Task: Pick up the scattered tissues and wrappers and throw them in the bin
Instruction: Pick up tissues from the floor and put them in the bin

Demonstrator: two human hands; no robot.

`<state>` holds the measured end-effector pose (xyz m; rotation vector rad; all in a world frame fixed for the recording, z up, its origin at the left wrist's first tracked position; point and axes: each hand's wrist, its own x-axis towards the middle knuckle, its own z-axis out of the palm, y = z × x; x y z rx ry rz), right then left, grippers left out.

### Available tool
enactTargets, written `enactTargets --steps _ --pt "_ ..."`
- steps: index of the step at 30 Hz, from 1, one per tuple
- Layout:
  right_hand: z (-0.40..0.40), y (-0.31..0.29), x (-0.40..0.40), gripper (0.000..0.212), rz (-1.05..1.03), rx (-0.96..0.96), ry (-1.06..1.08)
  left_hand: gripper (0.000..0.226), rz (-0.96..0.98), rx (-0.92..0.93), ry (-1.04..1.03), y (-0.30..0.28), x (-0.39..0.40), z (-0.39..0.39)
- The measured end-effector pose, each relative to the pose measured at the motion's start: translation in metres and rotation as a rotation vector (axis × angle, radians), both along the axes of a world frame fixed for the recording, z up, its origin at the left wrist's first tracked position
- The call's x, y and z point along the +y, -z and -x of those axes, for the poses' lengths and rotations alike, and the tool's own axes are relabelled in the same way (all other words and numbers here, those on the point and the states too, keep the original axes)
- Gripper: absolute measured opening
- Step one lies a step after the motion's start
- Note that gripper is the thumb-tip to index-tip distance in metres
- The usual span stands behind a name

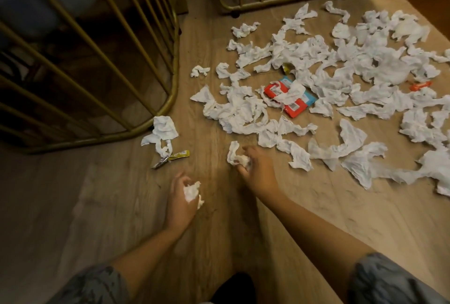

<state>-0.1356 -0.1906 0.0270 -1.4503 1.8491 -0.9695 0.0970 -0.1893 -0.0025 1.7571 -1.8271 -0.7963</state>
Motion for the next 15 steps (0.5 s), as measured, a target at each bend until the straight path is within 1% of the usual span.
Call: enactTargets --steps 2,3,4,5,7,8,10,11,13,15 --pt "-0.012 0.007 -0.018 0.039 -0.028 -0.021 -0.039 0.052 -0.041 -0.007 0.121 0.007 0.016 -0.009" --pt "-0.016 0.013 -0.024 0.046 -0.044 -0.007 -0.094 0.055 -0.061 -0.027 0.175 0.011 0.025 -0.013" --pt "-0.017 0.02 -0.027 0.053 -0.074 0.059 -0.173 0.054 -0.067 -0.047 0.223 0.015 0.032 -0.017" --pt "-0.017 0.027 -0.027 0.058 -0.11 0.177 -0.261 0.05 -0.064 -0.062 0.263 0.019 0.037 -0.021" --pt "-0.011 0.038 -0.019 0.059 -0.125 0.415 -0.394 0.04 -0.068 -0.068 0.306 0.02 0.044 -0.025" --pt "-0.008 0.043 -0.011 0.057 -0.104 0.459 -0.432 0.04 -0.077 -0.058 0.313 0.019 0.045 -0.025" --pt "-0.006 0.048 0.011 0.053 -0.029 0.4 -0.445 0.044 -0.079 0.004 0.237 0.012 0.044 -0.019" --pt "-0.007 0.051 0.025 0.05 0.023 0.352 -0.445 0.041 -0.062 0.047 0.165 0.006 0.04 -0.015" --pt "-0.007 0.053 0.049 0.044 0.098 0.323 -0.47 0.036 -0.023 0.114 0.043 -0.008 0.03 -0.002" --pt "-0.005 0.049 0.063 0.043 0.127 0.299 -0.481 0.032 0.004 0.159 0.015 -0.022 0.019 0.012"
